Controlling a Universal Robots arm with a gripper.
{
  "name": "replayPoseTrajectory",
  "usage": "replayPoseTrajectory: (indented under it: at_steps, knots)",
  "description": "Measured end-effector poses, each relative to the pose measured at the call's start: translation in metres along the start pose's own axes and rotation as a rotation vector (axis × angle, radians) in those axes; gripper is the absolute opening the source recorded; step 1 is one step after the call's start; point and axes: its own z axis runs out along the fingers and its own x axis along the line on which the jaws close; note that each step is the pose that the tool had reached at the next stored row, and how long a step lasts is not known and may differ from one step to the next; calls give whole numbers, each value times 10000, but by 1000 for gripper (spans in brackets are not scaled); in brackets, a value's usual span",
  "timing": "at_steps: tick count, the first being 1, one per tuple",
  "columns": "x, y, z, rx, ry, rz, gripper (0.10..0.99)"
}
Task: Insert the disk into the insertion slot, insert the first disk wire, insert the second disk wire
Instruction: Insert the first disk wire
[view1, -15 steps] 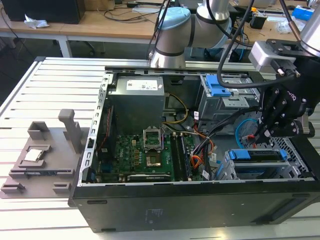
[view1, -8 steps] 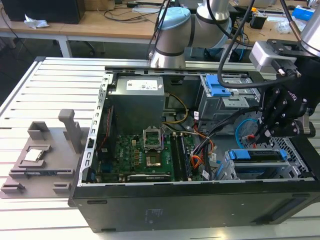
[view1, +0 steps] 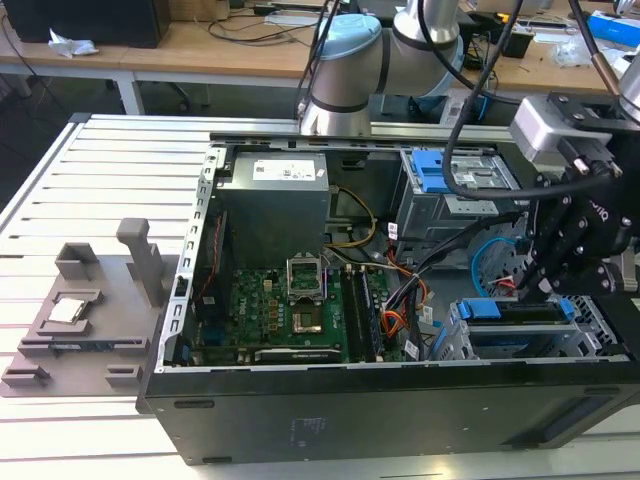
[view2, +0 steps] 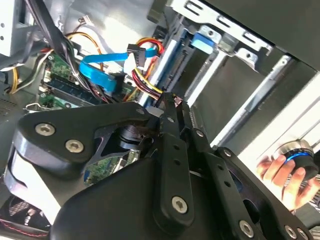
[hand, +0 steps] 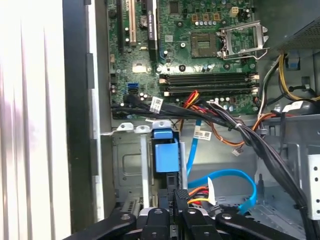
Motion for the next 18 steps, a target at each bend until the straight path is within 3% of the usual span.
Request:
replayPoseTrajectory:
  at_steps: [5, 7, 11, 18]
  knots:
    - [117, -6, 0, 0, 0, 0, 165]
    - [124, -22, 1, 0, 0, 0, 165]
    - [116, -181, -5, -16, 2, -1, 165]
    - [114, -219, 19, -24, 1, 1, 165]
